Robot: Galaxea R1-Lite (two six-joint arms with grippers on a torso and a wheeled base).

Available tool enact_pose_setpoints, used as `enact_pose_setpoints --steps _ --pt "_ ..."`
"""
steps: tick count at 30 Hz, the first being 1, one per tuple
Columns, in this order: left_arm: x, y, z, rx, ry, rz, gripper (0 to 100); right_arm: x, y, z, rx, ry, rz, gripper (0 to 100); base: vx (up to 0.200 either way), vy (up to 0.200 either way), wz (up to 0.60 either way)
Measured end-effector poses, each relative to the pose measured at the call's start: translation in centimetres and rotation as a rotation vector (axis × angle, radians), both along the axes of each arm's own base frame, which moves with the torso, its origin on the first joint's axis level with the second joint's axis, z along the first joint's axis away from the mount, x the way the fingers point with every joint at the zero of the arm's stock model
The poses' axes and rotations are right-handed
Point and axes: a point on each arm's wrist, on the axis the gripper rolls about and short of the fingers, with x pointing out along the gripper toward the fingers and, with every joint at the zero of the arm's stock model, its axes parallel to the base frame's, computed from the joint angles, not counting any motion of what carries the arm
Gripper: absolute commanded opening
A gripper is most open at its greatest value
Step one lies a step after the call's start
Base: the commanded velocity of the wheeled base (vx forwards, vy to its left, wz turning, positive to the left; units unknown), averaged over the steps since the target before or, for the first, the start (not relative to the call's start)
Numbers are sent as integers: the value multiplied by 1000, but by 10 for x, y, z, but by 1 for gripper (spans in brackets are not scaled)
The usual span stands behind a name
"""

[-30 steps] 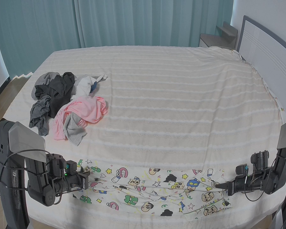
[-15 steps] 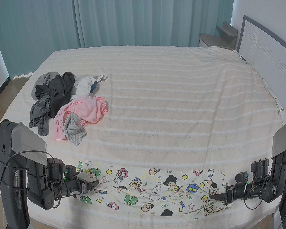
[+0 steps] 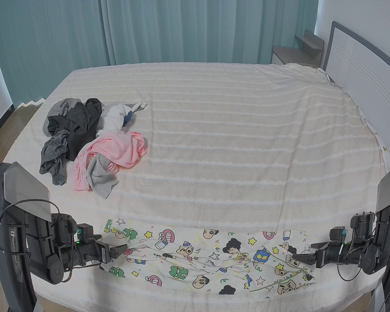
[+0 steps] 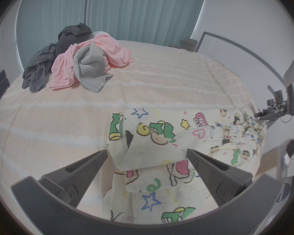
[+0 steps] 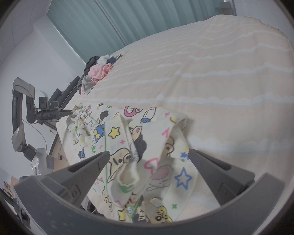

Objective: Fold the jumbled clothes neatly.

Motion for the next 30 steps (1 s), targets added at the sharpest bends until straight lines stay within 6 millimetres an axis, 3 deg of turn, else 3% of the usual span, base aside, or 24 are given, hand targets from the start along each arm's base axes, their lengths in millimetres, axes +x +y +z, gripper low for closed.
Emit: enact_pose_setpoints --steps 10,17,24,30 --pt "-8 34 15 -63 -26 72 100 1 -23 9 -7 -57 -109 100 0 0 0" --pt "-7 51 26 -134 -56 167 100 14 -32 22 -3 -156 -146 100 0 0 0" --pt "-10 51 47 -398 -37 294 100 30 -22 31 -5 -191 -111 100 0 0 0" --pt "-22 44 60 -554 9 288 100 49 2 32 -19 -62 -43 100 0 0 0"
